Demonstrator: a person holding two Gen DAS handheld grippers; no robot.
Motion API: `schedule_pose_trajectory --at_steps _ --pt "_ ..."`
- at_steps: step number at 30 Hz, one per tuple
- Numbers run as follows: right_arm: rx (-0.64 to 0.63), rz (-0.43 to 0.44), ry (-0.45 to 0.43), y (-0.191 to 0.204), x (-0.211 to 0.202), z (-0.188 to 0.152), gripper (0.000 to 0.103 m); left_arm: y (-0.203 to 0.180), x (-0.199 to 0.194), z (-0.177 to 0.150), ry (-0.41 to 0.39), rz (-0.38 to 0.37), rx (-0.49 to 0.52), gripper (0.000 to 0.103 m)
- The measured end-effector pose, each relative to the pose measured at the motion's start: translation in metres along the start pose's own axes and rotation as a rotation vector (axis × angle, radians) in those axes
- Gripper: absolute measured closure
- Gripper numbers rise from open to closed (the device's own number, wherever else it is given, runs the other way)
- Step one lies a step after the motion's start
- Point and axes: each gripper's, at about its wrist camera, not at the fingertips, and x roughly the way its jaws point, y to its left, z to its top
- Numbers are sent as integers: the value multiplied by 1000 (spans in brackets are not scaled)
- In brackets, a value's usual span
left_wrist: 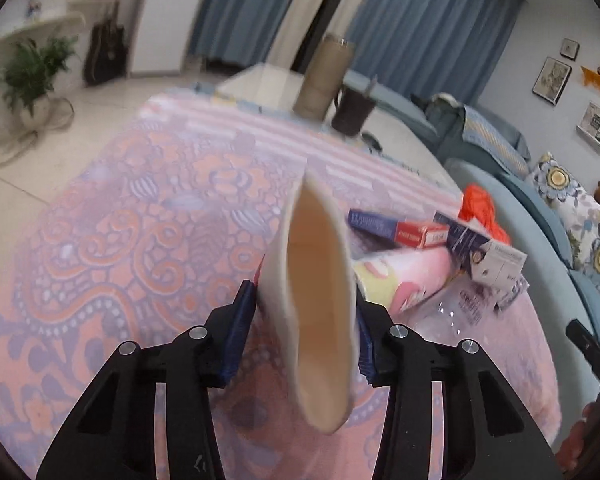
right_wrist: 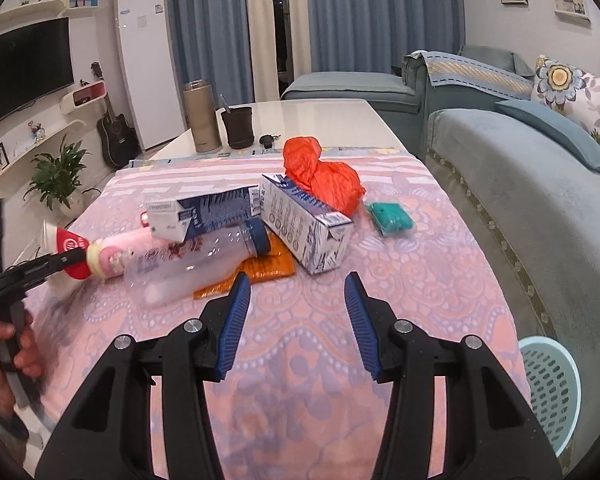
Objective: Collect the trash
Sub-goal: 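Grasp the white noodle cup with the left tool while the right tool grasps the blue milk carton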
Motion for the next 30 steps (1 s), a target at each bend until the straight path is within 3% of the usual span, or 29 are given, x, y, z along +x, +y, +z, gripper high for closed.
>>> schedule_pose_trajectory --at_steps 4,9,13,17,18,22,30 --pt "23 4 31 -14 33 23 57 -7 -20 -1 -88 3 29 62" --pt "26 30 86 -28 76 41 57 -11 -30 -1 -128 -22 28 62" --pt "44 2 112 -31 108 43 45 -17 -36 3 -149 -65 33 62" --pt "28 23 140 -25 131 47 45 -29 -36 7 -148 -118 51 62" --pt "27 29 147 -24 133 47 54 -32 -34 7 -145 -128 54 62" --pt "-2 18 118 -18 118 41 58 -51 -31 3 -130 -164 89 62" --pt "-6 -56 71 -24 35 3 58 -103 -39 -14 -89 -274 164 62"
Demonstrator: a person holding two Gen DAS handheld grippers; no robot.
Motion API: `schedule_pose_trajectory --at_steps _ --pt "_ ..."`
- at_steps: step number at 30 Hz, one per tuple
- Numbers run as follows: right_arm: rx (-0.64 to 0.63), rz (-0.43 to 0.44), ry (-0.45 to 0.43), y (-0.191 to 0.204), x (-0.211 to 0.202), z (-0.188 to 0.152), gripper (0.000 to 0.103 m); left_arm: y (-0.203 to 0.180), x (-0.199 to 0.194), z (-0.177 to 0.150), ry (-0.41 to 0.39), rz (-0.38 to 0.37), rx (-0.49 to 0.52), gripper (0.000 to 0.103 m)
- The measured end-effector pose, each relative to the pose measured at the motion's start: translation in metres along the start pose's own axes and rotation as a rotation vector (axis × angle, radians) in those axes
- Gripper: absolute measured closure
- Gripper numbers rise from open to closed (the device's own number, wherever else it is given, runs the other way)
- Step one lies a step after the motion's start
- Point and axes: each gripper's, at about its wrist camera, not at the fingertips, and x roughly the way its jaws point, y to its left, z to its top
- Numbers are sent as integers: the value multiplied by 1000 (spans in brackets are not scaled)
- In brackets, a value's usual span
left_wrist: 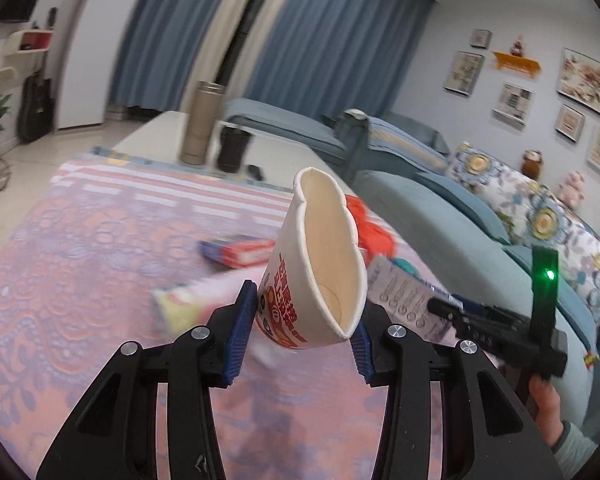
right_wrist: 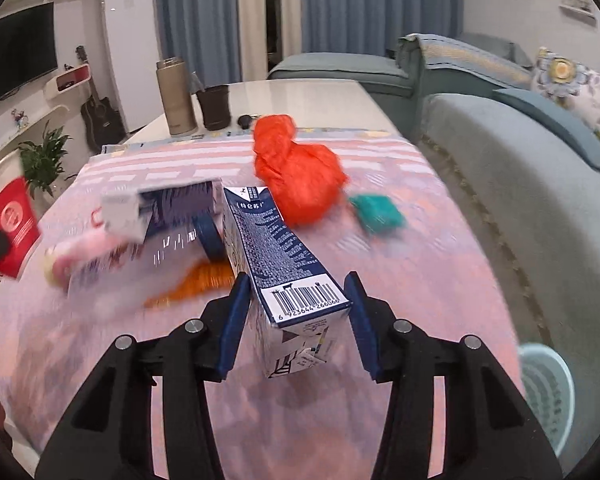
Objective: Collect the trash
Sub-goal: 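Grasp the white noodle cup with the left tool while the right tool grasps the blue milk carton, then carry both items to the blue basket and open both tools over it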
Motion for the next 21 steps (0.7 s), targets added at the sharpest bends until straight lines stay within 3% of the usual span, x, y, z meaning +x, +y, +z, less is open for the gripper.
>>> schedule_pose_trajectory --at_steps 6,9,12,15,21 --pt "47 -31 48 -22 -51 -55 56 -44 9 -16 56 -80 59 62" --pt "107 38 72 -29 -59 -75 56 -61 18 -25 89 -119 80 62" --pt "105 61 105 -28 -58 -79 54 -71 25 -33 119 -138 89 62" --pt "64 68 125 -21 -53 -69 44 -74 32 -36 140 -143 96 62" --pt "5 83 201 -11 -28 -58 44 -77 44 -41 173 -148 113 62"
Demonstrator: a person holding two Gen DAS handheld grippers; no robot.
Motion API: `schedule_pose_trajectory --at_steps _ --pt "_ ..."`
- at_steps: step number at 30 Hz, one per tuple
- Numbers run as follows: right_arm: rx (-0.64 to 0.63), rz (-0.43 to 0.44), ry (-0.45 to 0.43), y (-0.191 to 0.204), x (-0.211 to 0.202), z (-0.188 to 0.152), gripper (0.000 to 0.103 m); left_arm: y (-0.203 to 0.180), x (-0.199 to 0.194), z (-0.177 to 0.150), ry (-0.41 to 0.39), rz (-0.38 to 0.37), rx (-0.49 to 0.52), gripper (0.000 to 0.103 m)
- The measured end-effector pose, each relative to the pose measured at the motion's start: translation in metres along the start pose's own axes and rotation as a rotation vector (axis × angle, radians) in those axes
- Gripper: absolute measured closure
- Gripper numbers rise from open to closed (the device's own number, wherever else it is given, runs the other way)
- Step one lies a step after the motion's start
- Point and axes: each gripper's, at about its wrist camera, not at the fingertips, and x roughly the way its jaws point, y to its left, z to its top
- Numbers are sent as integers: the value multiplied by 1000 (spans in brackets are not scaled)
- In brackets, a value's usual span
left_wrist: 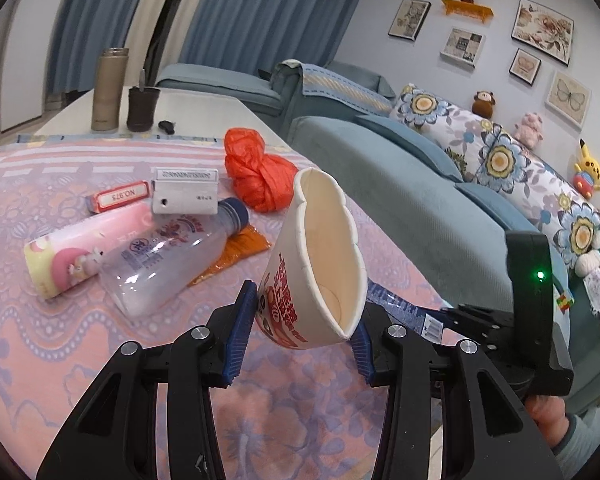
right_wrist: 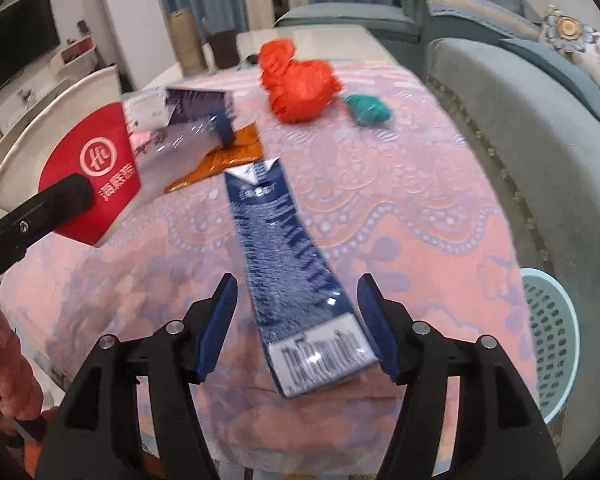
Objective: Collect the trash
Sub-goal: 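Carry both items to the blue basket and open both tools over it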
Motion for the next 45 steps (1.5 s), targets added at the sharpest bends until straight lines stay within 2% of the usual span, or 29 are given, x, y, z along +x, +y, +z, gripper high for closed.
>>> schedule_pose_trajectory --at_steps 1,2,3,4,9,12,18,24,27,30,35,42,43,45 --pt "-4 -7 1 1 2 0 46 0 3 0 7 -2 3 62" --pt "-6 -11 4 2 4 0 53 1 3 -1 13 -3 5 62" --pt "-4 -9 10 1 5 0 64 1 5 -1 20 -3 9 62" --pt "0 -9 9 0 5 -1 66 -1 7 -1 26 -6 12 62" --pt "58 -32 -64 -18 -15 -3 67 -17 12 4 31 -30 46 62" --pt "109 -75 -141 -40 -42 -3 67 -37 12 13 6 -68 87 62" --pt "237 -163 -266 -94 -91 -10 68 -94 25 32 -8 -123 197 62" --pt "341 -272 -319 -152 -120 -30 68 -161 56 38 5 -200 299 62" --pt "410 -295 -311 -181 -122 -45 67 -185 82 33 49 -242 323 62" --pt "481 -328 -282 -211 -115 -64 67 -199 116 25 127 -288 306 62" --pt "602 -347 -184 -249 -85 -96 67 -209 166 5 253 -326 300 61" --pt "724 -331 -31 -276 -35 -132 67 -218 201 -20 350 -336 315 61" --pt "724 -335 -21 -278 -32 -135 67 -219 203 -22 356 -342 313 59" --pt "715 -363 10 -278 -23 -139 67 -220 207 -25 363 -337 314 48"
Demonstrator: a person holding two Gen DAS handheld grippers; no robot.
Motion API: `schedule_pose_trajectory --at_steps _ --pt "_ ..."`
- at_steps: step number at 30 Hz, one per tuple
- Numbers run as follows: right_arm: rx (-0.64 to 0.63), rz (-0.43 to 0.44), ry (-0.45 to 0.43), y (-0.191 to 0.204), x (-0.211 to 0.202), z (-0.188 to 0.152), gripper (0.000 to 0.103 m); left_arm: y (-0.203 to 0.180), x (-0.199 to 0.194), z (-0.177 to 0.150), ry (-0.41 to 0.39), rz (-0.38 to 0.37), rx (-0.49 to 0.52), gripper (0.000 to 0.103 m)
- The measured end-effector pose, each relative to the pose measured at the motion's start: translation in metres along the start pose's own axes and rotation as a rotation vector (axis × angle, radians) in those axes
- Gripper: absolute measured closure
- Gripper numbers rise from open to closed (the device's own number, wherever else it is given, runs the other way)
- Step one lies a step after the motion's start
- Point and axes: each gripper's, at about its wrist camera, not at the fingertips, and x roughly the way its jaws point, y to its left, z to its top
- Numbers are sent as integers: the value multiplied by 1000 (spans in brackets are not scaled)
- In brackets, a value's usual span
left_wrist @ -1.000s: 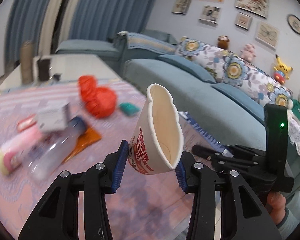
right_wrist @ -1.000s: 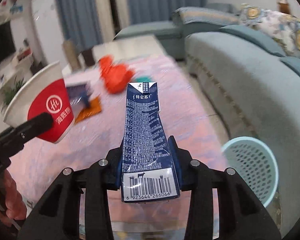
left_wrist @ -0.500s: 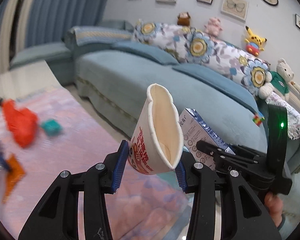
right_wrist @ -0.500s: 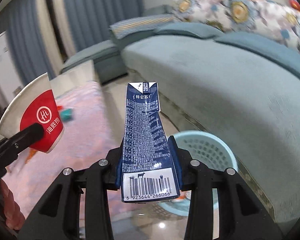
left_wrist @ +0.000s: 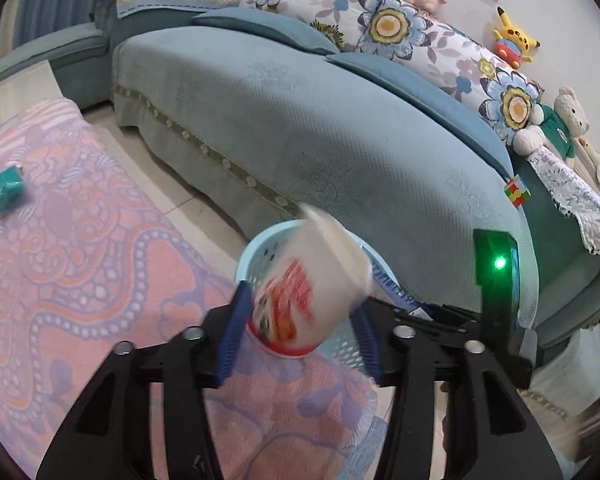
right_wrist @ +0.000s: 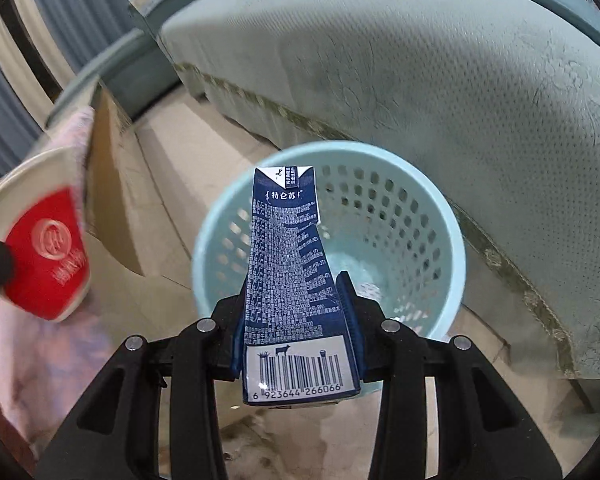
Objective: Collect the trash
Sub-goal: 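Carry both items to the blue basket and open both tools over it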
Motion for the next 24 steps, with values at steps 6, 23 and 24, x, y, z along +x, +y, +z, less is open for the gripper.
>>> schedule_pose_trajectory --at_steps 6,23,24 --pt "29 -25 12 -8 8 2 57 1 -1 -1 -3 9 -3 47" --pt "-110 116 -182 47 -77 16 57 19 -117 -4 -201 47 -36 43" --pt "-138 141 -212 59 -88 15 57 23 -130 -6 -221 63 -39 41"
